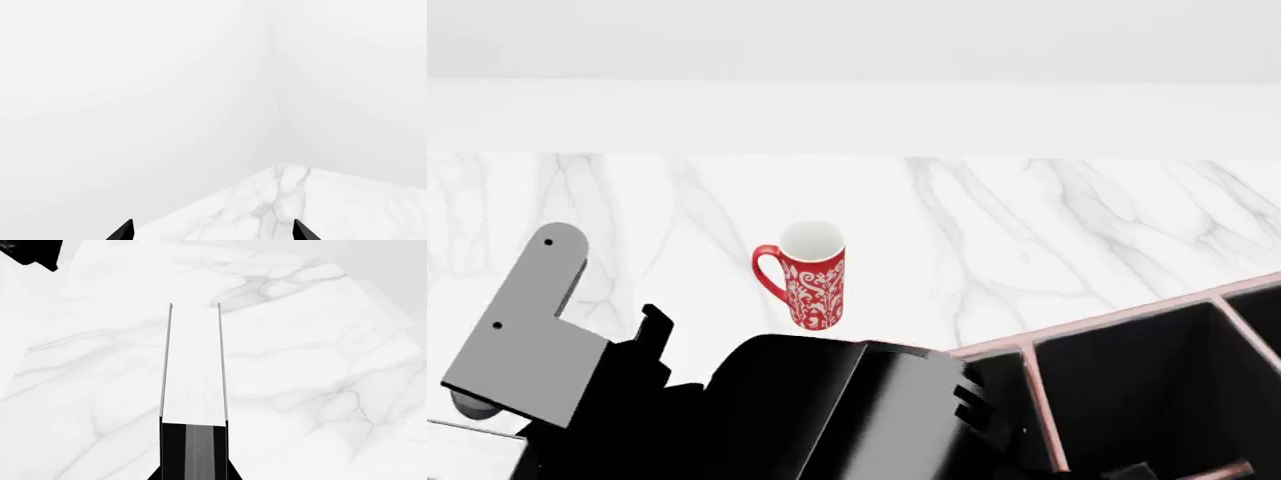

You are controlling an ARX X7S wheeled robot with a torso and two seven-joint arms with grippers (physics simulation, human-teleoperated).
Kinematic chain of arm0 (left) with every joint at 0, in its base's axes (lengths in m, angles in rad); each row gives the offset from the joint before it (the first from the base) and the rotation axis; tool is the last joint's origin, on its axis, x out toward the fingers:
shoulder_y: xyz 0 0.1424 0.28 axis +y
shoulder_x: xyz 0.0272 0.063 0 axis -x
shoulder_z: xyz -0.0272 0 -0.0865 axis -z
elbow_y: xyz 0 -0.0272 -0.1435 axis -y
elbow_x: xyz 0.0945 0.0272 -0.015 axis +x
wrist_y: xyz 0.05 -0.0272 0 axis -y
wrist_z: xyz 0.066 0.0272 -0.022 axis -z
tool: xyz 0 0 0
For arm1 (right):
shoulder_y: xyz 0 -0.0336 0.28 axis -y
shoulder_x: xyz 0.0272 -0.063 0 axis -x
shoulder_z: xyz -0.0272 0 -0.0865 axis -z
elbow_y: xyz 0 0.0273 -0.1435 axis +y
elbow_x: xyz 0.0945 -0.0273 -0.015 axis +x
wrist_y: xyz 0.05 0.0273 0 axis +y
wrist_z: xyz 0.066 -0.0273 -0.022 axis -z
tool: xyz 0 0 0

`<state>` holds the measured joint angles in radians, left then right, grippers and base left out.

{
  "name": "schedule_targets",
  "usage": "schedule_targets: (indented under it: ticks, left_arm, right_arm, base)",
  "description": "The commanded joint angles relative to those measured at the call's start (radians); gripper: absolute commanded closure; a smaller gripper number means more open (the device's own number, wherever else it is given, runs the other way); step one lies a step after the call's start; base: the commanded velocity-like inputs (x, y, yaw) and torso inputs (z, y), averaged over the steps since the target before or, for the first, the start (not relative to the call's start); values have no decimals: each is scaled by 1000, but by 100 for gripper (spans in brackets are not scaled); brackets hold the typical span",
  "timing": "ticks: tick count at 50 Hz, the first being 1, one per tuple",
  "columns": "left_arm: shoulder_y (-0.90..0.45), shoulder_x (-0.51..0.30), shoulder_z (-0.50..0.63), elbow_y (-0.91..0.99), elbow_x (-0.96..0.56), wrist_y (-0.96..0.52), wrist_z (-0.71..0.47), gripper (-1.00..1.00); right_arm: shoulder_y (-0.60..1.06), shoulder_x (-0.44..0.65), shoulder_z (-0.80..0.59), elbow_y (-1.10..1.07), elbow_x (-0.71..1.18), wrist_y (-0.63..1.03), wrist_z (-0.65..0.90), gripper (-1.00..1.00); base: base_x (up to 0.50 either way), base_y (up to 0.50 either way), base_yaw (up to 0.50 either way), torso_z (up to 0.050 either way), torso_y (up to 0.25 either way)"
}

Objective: Pick up the book and place it in the right compartment of the caddy.

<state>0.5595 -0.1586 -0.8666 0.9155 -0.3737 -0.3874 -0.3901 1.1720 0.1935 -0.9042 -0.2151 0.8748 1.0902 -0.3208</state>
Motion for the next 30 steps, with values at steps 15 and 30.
schedule_targets:
  ticks: [15, 30]
  left_arm:
    - [12, 6, -4, -11, -4, 21, 2, -100]
    - [15, 6, 0, -16, -3, 31, 2, -100]
  right_arm:
    - [157, 80, 150, 55, 25, 57, 55, 100]
    - [247, 113, 301, 299, -25, 39, 167, 100]
  base:
    - [0, 0, 0, 0, 1]
    - [0, 0, 0, 0, 1]
